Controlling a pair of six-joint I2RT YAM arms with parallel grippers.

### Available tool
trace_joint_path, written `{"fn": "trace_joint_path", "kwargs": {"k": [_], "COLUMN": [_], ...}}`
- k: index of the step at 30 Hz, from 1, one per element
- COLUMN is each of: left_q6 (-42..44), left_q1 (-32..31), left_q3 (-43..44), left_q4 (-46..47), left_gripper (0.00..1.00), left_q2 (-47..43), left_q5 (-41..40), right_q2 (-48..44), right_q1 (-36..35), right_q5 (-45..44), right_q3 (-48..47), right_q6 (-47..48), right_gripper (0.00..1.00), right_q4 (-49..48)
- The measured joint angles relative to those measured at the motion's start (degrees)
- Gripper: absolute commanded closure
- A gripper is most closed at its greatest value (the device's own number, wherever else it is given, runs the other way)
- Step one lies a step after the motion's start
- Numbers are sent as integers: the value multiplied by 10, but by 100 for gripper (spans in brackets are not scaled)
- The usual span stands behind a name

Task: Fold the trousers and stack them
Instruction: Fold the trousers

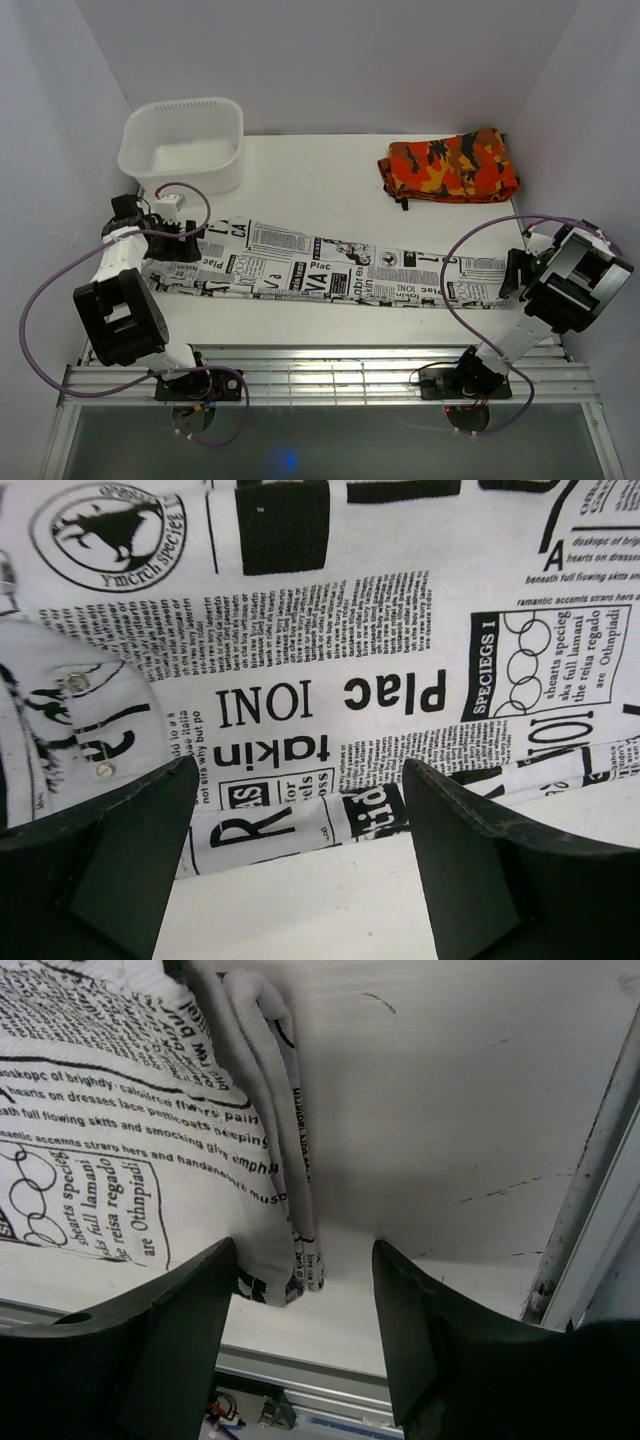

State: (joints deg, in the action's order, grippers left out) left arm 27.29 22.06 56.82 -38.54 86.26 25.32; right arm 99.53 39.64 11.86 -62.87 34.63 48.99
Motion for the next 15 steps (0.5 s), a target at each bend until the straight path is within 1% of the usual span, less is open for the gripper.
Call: {"fn": "trace_joint_path", "kwargs": {"k": [1,2,4,5,7,8,10,11,15], "left_q6": [-2,-2,-3,-3,-3,-3,-4,-4,-7], "left_q1": [0,0,0,0,0,0,0,0,0], "left_q3": [0,0,0,0,0,0,-2,-3,-11], "left_q4": [2,3,5,6,8,9,12,13,17], "left_gripper": [6,5,5,4,4,3,2,2,2], "left_q2": [-11,-21,-38,-44,-53,-56,-61,-61,-62], "left_q5": [0,-1,-2,-3,-5,-5,-6,-8,-21], "right_q2": [15,19,21,22,24,26,31,35,44], "right_q1": [0,-2,-2,-2,-3,-4,-8,-11,-12], "right_q5": [3,4,11,19,41,55,83,97,113], "right_q3": [1,-3,-2,-2,2,4,11,14,13], "right_q6": [-8,-16,-25,-28,-35,-39,-46,-48,-44], "right_gripper": [38,42,44,49,56,65,77,92,92], "right_q4": [-1,3,0,0,2,4,7,11,24]}}
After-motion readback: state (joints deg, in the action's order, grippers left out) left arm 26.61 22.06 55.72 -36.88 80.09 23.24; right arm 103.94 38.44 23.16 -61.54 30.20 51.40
